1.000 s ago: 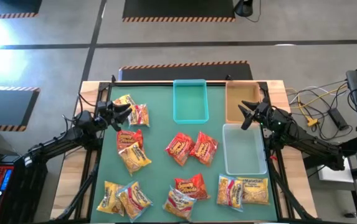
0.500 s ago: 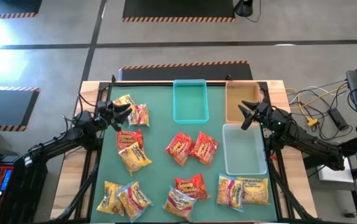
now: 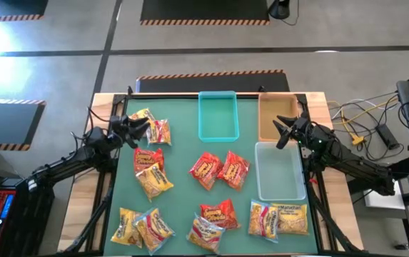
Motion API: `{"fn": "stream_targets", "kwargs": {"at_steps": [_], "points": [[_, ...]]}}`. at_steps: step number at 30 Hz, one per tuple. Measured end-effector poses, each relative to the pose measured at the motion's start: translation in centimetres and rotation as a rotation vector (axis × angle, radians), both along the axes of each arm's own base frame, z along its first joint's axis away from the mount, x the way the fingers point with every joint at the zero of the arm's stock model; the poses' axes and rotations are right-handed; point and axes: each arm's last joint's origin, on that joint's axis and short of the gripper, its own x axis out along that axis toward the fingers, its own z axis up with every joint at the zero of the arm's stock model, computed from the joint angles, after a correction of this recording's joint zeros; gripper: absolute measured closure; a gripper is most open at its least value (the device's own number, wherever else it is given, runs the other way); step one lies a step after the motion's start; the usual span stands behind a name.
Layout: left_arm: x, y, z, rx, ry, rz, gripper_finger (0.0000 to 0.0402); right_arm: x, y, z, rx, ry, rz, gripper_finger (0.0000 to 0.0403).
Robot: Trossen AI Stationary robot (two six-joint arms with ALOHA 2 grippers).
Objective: Sort Maruchan noodles
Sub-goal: Put the orange noodle pack into the green bin
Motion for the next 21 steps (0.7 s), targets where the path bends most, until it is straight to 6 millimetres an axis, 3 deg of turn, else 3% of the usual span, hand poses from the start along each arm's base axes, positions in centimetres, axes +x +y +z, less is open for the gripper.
{"fn": "stream_targets", "kwargs": {"at_steps": [6,21], "points": [[0.01,0.0,-0.01,-0.183,-0.104,-0.042,0.0212,0.0,0.0,0.01,0.0,0.0,0.0,0.0275],[-0.07,0.12,-0.01,-0.187,-0.112,0.006,0.0212,0.0,0.0,0.0,0.0,0.0,0.0,0.0275]]}}
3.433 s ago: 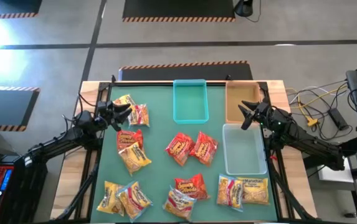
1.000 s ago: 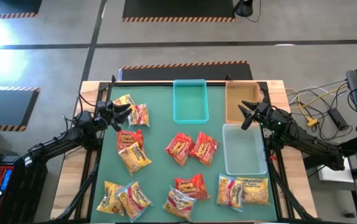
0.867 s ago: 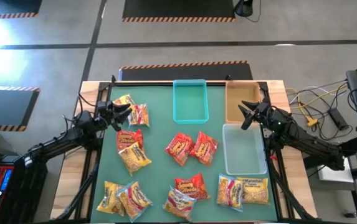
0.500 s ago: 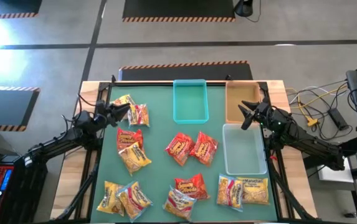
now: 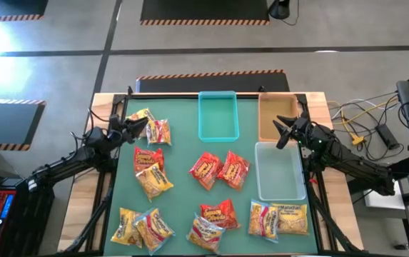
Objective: Sort Maruchan noodles
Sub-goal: Put the orange noodle pack into the green bin
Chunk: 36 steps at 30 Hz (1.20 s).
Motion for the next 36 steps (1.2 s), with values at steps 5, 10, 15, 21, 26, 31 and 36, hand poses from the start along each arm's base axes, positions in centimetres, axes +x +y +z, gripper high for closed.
{"fn": "stream_targets", "kwargs": {"at_steps": [5,10,15,21,26,31,36], "points": [[-0.12,0.13,0.09,-0.008,-0.015,0.058,0.0212,0.0,0.0,0.0,0.0,0.0,0.0,0.0275],[-0.17,0.21,0.07,-0.085,-0.067,0.071,0.0212,0.0,0.0,0.0,0.0,0.0,0.0,0.0275],[-0.17,0.21,0.1,-0.171,-0.132,0.049,0.0212,0.0,0.0,0.0,0.0,0.0,0.0,0.0275],[-0.18,0.2,0.13,-0.14,-0.113,0.057,0.0212,0.0,0.0,0.0,0.0,0.0,0.0,0.0275],[-0.16,0.21,0.05,-0.224,-0.161,0.038,0.0212,0.0,0.0,0.0,0.0,0.0,0.0,0.0275],[-0.08,0.27,-0.53,-0.272,-0.124,0.046,0.0212,0.0,0.0,0.0,0.0,0.0,0.0,0.0275],[-0.16,0.35,-0.47,-0.263,-0.131,0.086,0.0212,0.0,0.0,0.0,0.0,0.0,0.0,0.0275]]}}
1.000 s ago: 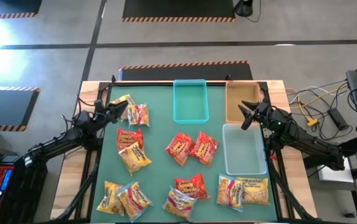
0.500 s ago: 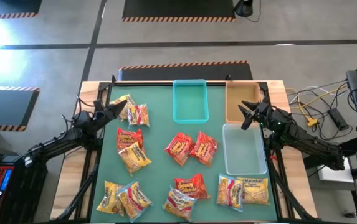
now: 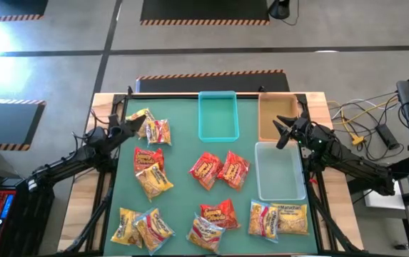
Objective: Sort Maruchan noodles
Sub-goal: Put the orange noodle pack into the green bin
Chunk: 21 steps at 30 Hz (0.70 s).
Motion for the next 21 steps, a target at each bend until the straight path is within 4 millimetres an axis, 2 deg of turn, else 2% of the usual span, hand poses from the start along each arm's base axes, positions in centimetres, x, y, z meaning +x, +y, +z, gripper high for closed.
{"fn": "stream_targets", "kwargs": {"at_steps": [7,13,21], "points": [[0.0,-0.1,1.0,0.102,-0.044,-0.014,0.0212,0.0,0.0,0.0,0.0,0.0,0.0,0.0275],[0.4,0.0,2.0,0.103,0.002,-0.066,0.0212,0.0,0.0,0.1,0.017,-0.026,-0.003,0.0275],[1.9,0.4,3.6,0.074,0.213,-0.149,0.0212,0.0,0.0,0.5,-0.077,-0.003,0.003,0.0275]]}}
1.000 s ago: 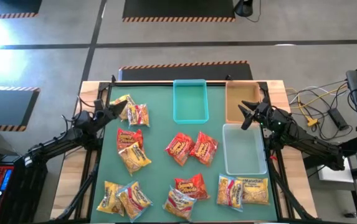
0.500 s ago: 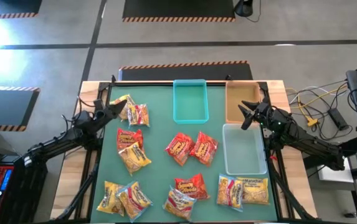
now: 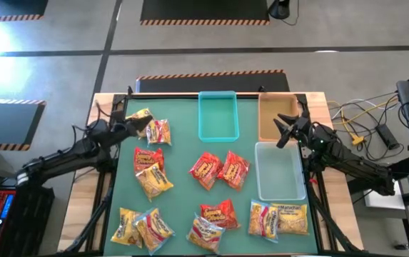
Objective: Sort Maruchan noodles
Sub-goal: Put the orange noodle pack into the green bin
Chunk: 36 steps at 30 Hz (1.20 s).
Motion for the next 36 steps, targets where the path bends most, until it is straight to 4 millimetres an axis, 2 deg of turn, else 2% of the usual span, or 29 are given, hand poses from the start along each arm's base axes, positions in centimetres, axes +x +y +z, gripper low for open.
{"fn": "stream_targets", "kwargs": {"at_steps": [4,9,14,18,24,27,33,36], "points": [[0.9,0.2,0.9,-0.013,0.071,-0.072,0.0212,0.0,0.0,0.2,0.022,-0.042,-0.001,0.0275],[2.0,0.6,2.1,-0.042,0.158,-0.117,0.0212,-0.1,0.0,0.9,0.302,-0.386,-0.019,0.0275],[2.2,0.5,2.5,-0.161,0.397,-0.189,0.0212,0.0,-0.1,1.0,0.411,-0.49,-0.028,0.0275],[2.0,0.4,3.2,-0.21,0.564,-0.205,0.0212,-0.2,-0.2,1.0,0.437,-0.54,-0.09,0.0275],[2.3,0.3,4.1,-0.265,0.663,-0.23,0.0212,-0.6,-0.6,1.3,0.429,-0.666,-0.251,0.0275],[2.5,0.1,3.9,-0.315,0.683,-0.251,0.0212,-0.7,-0.6,1.3,0.462,-0.731,-0.301,0.0275],[3.2,-0.6,3.3,-0.378,0.695,-0.289,0.0212,-0.7,-0.6,1.4,0.493,-0.79,-0.293,0.0275],[3.6,-1.1,2.8,-0.412,0.712,-0.312,0.0212,-1.0,-0.8,1.4,0.462,-0.809,-0.385,0.0275]]}}
